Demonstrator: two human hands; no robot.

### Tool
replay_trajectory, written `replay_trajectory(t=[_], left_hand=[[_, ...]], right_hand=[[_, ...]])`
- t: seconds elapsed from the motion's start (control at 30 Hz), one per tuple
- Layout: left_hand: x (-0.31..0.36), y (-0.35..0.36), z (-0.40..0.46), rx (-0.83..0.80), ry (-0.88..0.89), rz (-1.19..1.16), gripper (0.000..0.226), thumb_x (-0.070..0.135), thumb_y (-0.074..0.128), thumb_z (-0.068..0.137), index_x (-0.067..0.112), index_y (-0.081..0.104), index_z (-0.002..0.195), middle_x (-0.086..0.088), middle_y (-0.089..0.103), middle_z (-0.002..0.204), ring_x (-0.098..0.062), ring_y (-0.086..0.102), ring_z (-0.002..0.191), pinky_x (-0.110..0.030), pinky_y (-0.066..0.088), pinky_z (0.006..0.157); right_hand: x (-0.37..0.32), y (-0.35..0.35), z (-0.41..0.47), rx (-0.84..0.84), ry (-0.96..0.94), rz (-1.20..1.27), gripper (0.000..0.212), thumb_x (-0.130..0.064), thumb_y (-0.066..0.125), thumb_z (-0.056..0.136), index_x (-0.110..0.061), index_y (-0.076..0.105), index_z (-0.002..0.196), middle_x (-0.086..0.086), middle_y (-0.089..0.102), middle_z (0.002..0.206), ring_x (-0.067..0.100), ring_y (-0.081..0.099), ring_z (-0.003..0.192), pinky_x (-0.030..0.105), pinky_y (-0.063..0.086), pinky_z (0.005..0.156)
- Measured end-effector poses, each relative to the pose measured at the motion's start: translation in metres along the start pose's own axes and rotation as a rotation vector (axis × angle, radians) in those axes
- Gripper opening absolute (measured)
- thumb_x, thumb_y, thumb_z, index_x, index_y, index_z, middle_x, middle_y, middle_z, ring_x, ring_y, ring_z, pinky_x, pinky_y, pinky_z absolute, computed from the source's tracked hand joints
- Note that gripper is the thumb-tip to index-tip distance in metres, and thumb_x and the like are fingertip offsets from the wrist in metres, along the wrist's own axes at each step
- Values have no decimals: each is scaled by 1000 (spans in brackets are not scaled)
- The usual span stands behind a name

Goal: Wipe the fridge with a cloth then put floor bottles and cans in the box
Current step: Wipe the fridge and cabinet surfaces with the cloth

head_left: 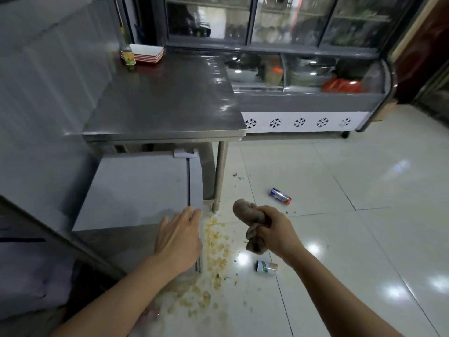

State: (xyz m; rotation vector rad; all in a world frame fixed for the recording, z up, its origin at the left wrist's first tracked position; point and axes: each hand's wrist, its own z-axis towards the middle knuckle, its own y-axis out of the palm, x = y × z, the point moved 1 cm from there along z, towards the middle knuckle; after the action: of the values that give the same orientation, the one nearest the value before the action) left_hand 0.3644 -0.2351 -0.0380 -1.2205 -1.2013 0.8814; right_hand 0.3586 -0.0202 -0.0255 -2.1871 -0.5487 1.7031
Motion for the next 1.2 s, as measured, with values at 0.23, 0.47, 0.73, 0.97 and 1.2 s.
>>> replay_trajectory(t=[0.23,0.47,0.73,0.97,1.2], left_hand=[[56,-18,25,-13,-123,-19,56,27,54,87,20,29,137,2,42,136,-19,46,119,-40,36,101],[138,-17,54,19,-352,-36,54,30,53,87,20,30,135,0,45,132,-23,50,111,-39,37,94],[174,1,84,-5,-534,-84,54,32,52,87,18,32,135,-2,42,137,-24,48,116,-41,38,98],[152,8,126,82,-631,-120,53,30,51,87,19,31,135,0,41,137,-23,45,121,-43,32,103],[111,14,155,70,-829,-146,53,33,53,87,18,34,134,-2,43,136,-23,46,119,-38,36,98]], right_hand=[[2,-69,20,-69,-24,29,45,17,41,76,-14,60,104,6,66,67,9,64,50,20,49,41],[26,-164,66,-171,-141,-115,42,10,48,75,-17,62,104,8,67,86,17,67,68,27,57,57],[35,-210,134,-278,-188,-167,49,14,47,73,-26,61,97,-13,60,74,-6,60,58,4,40,45],[8,-176,203,-443,-331,-263,48,10,50,75,-22,65,108,-5,60,92,1,54,77,1,38,56],[-24,-118,262,-596,-388,-354,45,5,53,77,-21,62,113,1,64,101,17,60,93,28,51,80]])
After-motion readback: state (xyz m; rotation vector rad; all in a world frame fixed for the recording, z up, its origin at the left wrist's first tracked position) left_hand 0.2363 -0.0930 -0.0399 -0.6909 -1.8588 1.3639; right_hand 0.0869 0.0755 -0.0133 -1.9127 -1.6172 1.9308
